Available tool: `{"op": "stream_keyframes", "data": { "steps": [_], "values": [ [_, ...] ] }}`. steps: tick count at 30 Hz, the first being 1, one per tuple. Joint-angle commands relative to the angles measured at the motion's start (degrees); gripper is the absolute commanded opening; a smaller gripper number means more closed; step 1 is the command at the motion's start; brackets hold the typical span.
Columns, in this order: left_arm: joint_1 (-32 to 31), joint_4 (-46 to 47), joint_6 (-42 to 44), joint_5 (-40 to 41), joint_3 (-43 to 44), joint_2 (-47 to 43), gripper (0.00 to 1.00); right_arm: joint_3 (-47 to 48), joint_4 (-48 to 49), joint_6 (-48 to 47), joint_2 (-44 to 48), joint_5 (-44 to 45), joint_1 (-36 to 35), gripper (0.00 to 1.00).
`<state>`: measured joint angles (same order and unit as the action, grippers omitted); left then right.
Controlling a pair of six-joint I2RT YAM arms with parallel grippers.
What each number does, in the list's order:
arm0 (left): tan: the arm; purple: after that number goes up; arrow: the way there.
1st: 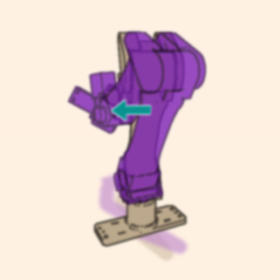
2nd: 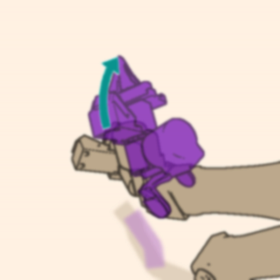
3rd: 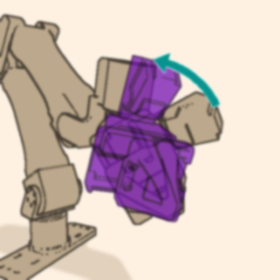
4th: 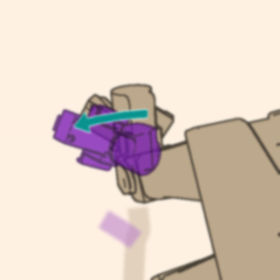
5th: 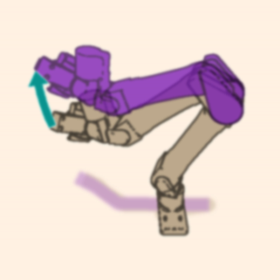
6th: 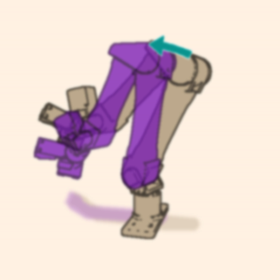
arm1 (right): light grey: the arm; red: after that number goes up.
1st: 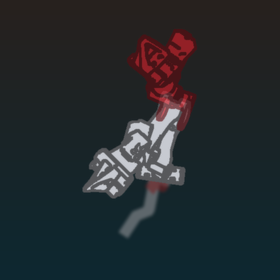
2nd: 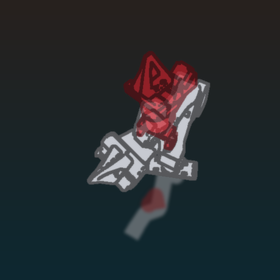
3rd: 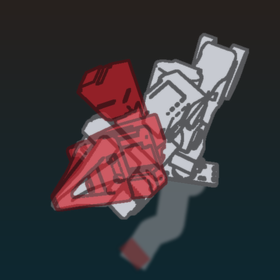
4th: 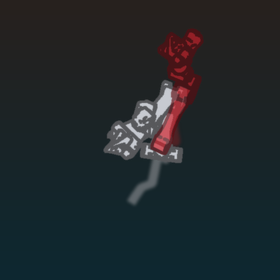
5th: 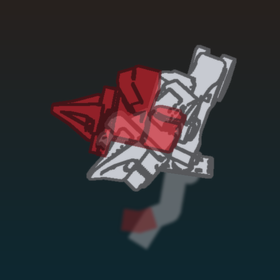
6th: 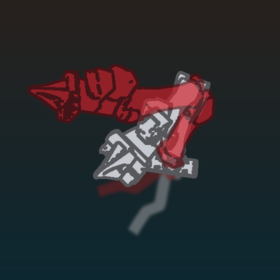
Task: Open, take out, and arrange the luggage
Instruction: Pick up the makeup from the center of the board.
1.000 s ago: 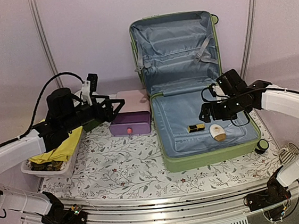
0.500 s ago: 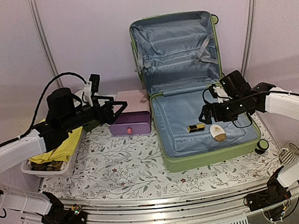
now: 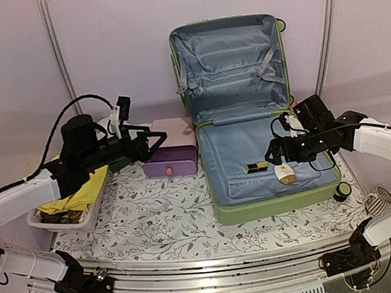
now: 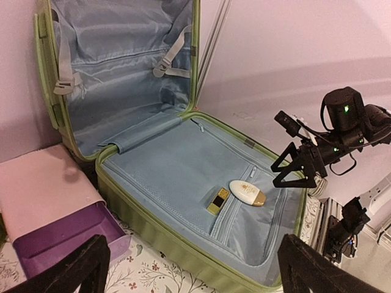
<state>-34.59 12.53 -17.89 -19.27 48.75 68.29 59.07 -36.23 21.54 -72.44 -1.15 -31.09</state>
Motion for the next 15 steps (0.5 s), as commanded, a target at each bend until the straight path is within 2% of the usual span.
{"op": "stream_keyframes", "data": {
  "steps": [1,15],
  "values": [
    [0.14,0.31,-0.88,-0.27,-1.06,0.27,0.98,-0.8,-1.32,1.13,1.33,1.12,0.24,0.99],
    [0.12,0.01,-0.89,0.14,-1.45,-0.6,0.98,-0.43,-2.82,1.14,0.69,-1.79,0.23,0.99]
  ]
}}
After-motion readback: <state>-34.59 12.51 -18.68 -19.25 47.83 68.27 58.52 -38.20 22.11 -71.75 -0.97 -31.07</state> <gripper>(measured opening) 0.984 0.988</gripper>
